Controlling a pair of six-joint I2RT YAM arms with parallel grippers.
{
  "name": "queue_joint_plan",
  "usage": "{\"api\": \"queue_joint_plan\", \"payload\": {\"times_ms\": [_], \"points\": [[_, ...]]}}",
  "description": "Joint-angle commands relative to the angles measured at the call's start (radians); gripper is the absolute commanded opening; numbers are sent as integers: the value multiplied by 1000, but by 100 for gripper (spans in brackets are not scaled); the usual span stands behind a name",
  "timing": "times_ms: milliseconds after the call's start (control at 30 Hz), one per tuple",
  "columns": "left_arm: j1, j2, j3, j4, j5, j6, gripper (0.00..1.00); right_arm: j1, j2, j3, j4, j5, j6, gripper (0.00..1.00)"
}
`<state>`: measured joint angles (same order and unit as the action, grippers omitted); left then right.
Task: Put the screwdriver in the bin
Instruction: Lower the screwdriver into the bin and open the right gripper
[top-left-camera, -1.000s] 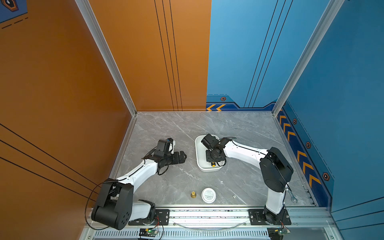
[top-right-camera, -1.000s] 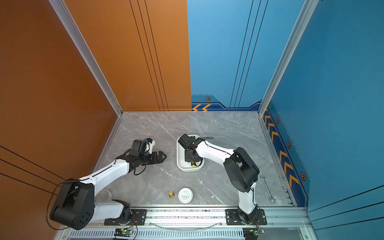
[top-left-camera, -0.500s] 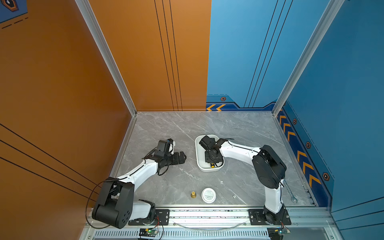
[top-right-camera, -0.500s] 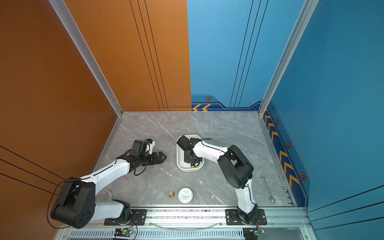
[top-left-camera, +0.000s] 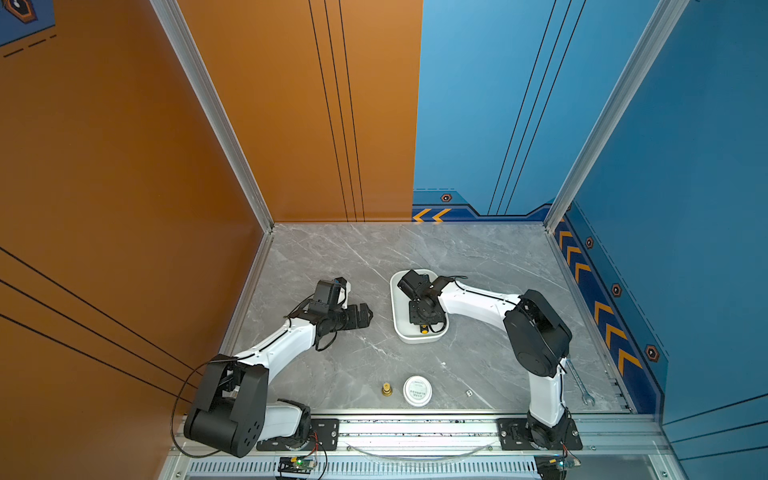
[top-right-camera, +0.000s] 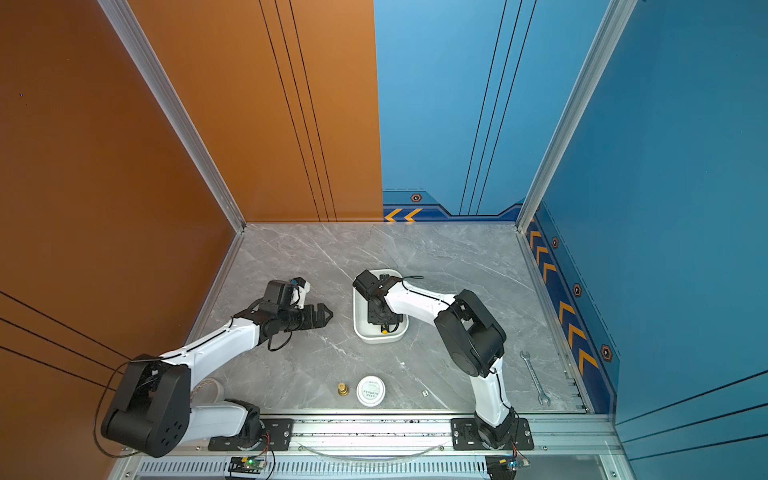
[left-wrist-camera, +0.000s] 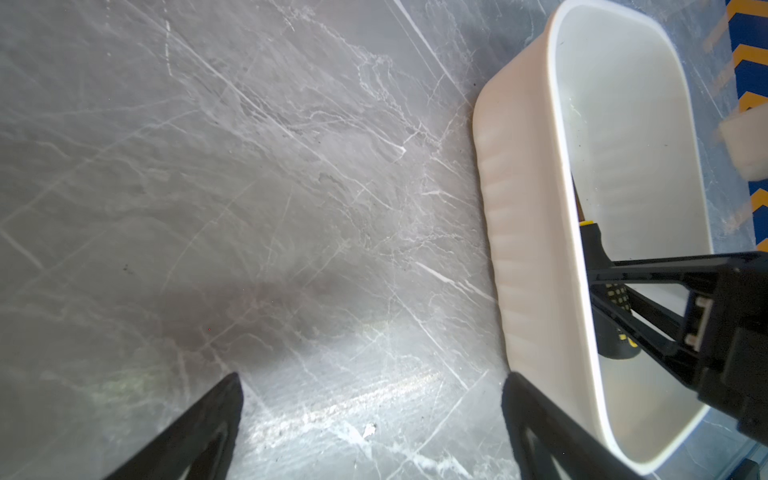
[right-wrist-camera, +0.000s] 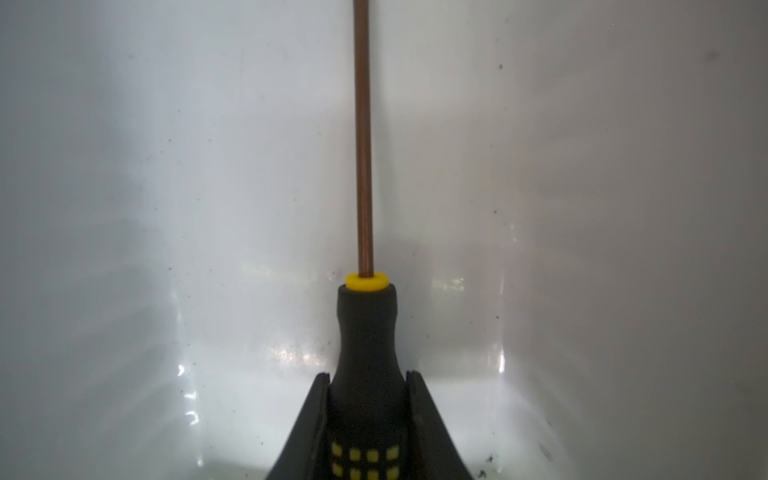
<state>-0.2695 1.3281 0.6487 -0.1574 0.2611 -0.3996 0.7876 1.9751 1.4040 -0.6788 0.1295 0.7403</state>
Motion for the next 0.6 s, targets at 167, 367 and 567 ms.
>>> {"api": "queue_joint_plan", "payload": {"times_ms": [167, 367, 567], "points": [[-5, 0, -16, -7, -16, 21, 98, 17, 21, 31, -4, 29, 7, 50], [-6, -5, -29, 20, -38, 13, 98, 30, -33, 31, -5, 49, -12, 55], [-5, -57, -42, 28, -87, 13, 98, 40, -175, 14, -13, 49, -63, 59]]}}
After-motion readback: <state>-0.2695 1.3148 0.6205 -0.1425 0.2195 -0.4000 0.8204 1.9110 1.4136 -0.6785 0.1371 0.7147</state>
